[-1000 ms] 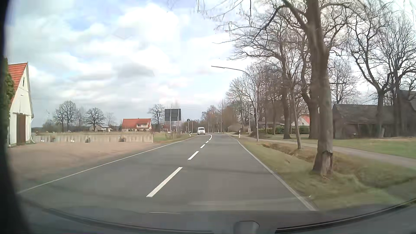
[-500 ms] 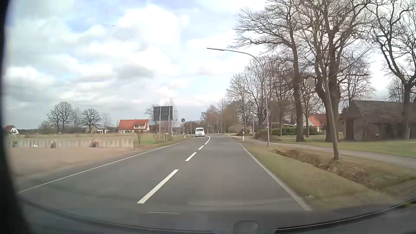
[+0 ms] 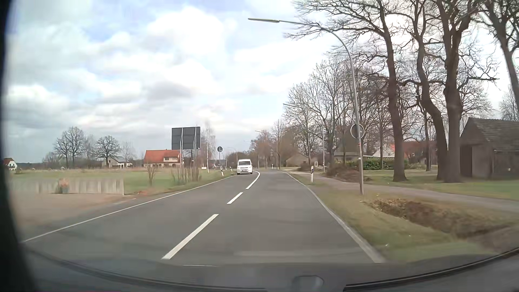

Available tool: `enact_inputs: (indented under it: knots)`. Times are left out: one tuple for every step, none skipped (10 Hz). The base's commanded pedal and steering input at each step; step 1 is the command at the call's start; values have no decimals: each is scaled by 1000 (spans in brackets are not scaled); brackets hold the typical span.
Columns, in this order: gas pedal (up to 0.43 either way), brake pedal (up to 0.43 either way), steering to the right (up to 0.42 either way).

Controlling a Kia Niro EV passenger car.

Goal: Follow the waypoints while adhering to traffic rules and regulations

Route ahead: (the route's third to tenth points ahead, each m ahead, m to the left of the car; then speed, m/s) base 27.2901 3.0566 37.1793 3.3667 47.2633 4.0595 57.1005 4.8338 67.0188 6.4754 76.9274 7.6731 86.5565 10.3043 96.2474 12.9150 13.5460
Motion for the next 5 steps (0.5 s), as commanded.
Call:
enact_inputs:
  knots:
    - [209, 0, 1]
    - [177, 0, 1]
    - [169, 0, 1]
    - [169, 0, 0]
    - [169, 0, 1]
